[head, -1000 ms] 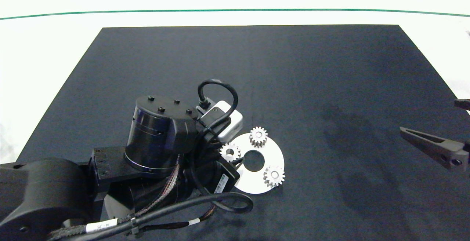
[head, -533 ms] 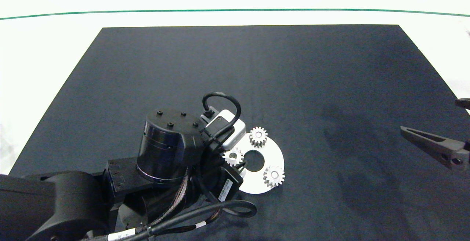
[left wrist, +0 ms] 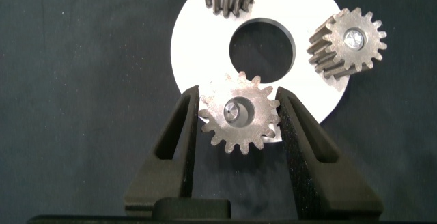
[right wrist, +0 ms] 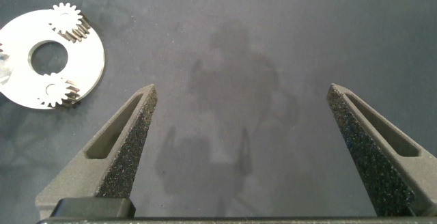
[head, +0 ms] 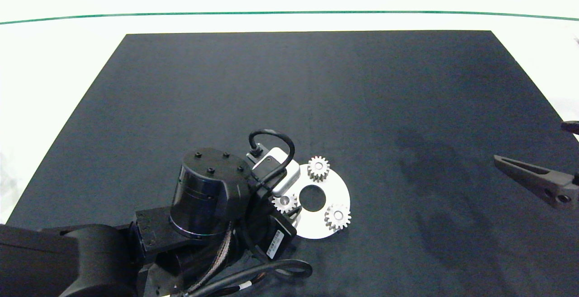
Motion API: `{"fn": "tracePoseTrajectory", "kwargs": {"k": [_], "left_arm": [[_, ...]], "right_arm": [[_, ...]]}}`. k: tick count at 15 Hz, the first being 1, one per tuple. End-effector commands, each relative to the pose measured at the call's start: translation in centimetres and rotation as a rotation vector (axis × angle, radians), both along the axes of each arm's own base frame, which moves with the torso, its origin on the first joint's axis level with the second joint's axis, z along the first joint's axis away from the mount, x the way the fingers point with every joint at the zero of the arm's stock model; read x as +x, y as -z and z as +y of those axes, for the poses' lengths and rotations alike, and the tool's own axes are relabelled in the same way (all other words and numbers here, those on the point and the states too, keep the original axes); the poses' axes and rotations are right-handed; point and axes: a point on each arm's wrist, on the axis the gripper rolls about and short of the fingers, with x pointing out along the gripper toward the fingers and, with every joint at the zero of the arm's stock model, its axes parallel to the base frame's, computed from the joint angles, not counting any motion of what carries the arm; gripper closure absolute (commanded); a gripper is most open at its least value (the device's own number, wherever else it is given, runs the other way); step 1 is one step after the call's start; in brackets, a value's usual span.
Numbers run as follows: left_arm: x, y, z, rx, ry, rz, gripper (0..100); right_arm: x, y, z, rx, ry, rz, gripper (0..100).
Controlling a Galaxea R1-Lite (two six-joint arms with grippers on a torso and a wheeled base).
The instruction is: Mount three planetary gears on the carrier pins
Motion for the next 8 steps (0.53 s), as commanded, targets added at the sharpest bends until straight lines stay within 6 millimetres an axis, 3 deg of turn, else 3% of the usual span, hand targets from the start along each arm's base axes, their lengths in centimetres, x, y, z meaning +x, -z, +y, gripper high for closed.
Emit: {"fn": "tracePoseTrajectory", "kwargs": {"k": [1,8], "left_arm": [[0.09,0.10,-0.15,0.004,0.000,0.000,78],[0.53,0.70,-0.67,-0.009,0.001,-0.013,78]], "right_arm": [[0.02,0.02,0.01,-0.003,0.001,0.001,0],[0.01,0.02,0.03,-0.003,-0.001,0.001,0]]}}
